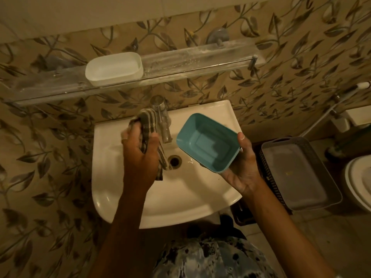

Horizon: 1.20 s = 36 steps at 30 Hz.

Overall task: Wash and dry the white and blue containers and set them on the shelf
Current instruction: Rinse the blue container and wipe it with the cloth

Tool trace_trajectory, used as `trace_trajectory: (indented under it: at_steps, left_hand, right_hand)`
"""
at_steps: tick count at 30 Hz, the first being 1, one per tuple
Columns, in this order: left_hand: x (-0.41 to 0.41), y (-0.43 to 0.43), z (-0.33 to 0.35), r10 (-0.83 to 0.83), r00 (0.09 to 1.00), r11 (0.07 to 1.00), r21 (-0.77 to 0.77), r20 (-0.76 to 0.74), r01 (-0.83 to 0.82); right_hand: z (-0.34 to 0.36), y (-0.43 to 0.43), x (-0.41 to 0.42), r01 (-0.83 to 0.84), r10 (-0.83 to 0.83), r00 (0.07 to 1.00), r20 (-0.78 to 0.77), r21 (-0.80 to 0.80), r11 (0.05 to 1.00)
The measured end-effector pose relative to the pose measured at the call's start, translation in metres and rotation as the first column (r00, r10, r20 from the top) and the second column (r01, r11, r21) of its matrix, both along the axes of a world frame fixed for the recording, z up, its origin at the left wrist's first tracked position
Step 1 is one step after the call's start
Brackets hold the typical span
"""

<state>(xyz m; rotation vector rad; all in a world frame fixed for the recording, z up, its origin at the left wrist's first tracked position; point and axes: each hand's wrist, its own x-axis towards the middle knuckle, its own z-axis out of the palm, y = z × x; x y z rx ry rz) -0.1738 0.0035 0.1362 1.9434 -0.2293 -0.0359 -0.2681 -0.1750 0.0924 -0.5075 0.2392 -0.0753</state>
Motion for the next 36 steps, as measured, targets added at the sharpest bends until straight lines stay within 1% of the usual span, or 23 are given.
trace_trajectory:
  at_steps: [1,2,4,6,7,8,9,10,11,13,15,17,19,20,22,24,26,28,30,33,36]
  left_hand:
    - [-0.003,0.001,0.008,-0.022,0.992,0.996,0.090,0.126,0.010]
    - [-0.008,0.000,0.017,-0.078,0.975,0.987,0.151,0.207,0.047]
    - [-0.025,-0.009,0.029,-0.219,0.944,0.952,0.266,0.246,0.151]
    - [-0.039,-0.024,0.032,-0.314,0.921,0.884,0.424,0.230,0.196]
    - [-0.043,-0.032,0.031,-0.345,0.919,0.838,0.503,0.192,0.210]
    - [-0.042,-0.042,0.028,-0.357,0.928,0.779,0.583,0.107,0.233]
    - [-0.040,-0.052,0.026,-0.354,0.935,0.701,0.664,0.004,0.262]
    - [-0.037,-0.060,0.024,-0.350,0.934,0.621,0.726,-0.079,0.295]
    - [-0.035,-0.066,0.021,-0.346,0.929,0.567,0.759,-0.133,0.320]
    - [-0.033,-0.074,0.014,-0.372,0.914,0.532,0.769,-0.163,0.354]
    - [-0.036,-0.074,0.012,-0.473,0.867,0.529,0.738,-0.155,0.420]
    - [-0.042,-0.070,0.010,-0.639,0.755,0.510,0.655,-0.146,0.558]
    - [-0.045,-0.067,0.009,-0.759,0.637,0.443,0.609,-0.135,0.657]
    - [-0.045,-0.066,0.008,-0.783,0.605,0.411,0.609,-0.146,0.679]
    - [-0.043,-0.066,0.004,-0.796,0.578,0.356,0.633,-0.180,0.687]
    - [-0.044,-0.066,-0.001,-0.786,0.595,0.322,0.712,-0.166,0.624]
    - [-0.043,-0.067,-0.006,-0.743,0.656,0.339,0.772,-0.130,0.538]
    - [-0.039,-0.069,-0.009,-0.657,0.746,0.369,0.817,-0.108,0.442]
    - [-0.035,-0.070,-0.010,-0.583,0.805,0.364,0.850,-0.110,0.380]
    - [-0.040,-0.073,-0.012,-0.546,0.829,0.360,0.860,-0.119,0.361]
    - [-0.045,-0.071,-0.014,-0.538,0.832,0.363,0.853,-0.136,0.374]
  right_hand:
    - [0.000,-0.001,0.000,0.018,-0.018,1.000,-0.007,-0.024,1.000]
    - [-0.001,-0.001,0.001,0.029,-0.030,1.000,-0.011,-0.049,0.998]
    - [-0.002,0.000,0.001,0.048,-0.052,0.998,-0.038,-0.096,0.994]
    - [-0.003,0.005,0.001,0.057,-0.072,0.995,-0.075,-0.178,0.982]
    - [-0.003,0.008,0.001,0.050,-0.073,0.994,-0.087,-0.238,0.970]
    - [-0.002,0.012,0.001,0.035,-0.066,0.993,-0.094,-0.301,0.953]
    - [-0.001,0.016,0.000,0.019,-0.057,0.994,-0.096,-0.360,0.933]
    - [-0.001,0.019,0.000,0.012,-0.055,0.994,-0.095,-0.406,0.914]
    - [-0.001,0.021,-0.001,0.014,-0.062,0.993,-0.097,-0.434,0.901]
    - [0.000,0.021,-0.002,0.033,-0.090,0.990,-0.108,-0.445,0.895]
    - [0.002,0.015,-0.002,0.027,-0.099,0.985,-0.138,-0.450,0.892]
    - [0.000,0.008,-0.005,-0.016,-0.072,0.980,-0.188,-0.429,0.903]
    - [-0.005,0.006,-0.009,-0.023,-0.053,0.976,-0.212,-0.339,0.941]
    - [-0.007,0.007,-0.011,-0.014,-0.057,0.973,-0.225,-0.303,0.953]
    - [-0.013,0.012,-0.014,-0.001,-0.072,0.962,-0.264,-0.267,0.964]
    - [-0.016,0.013,-0.016,-0.005,-0.069,0.955,-0.289,-0.247,0.969]
    - [-0.015,0.011,-0.017,-0.005,-0.067,0.958,-0.279,-0.251,0.968]
    - [-0.014,0.007,-0.016,-0.007,-0.085,0.961,-0.263,-0.332,0.943]
    - [-0.013,0.005,-0.014,-0.011,-0.107,0.963,-0.249,-0.430,0.903]
    - [-0.011,0.005,-0.012,-0.011,-0.116,0.967,-0.227,-0.491,0.871]
    - [-0.011,0.004,-0.011,0.011,-0.133,0.973,-0.187,-0.542,0.840]
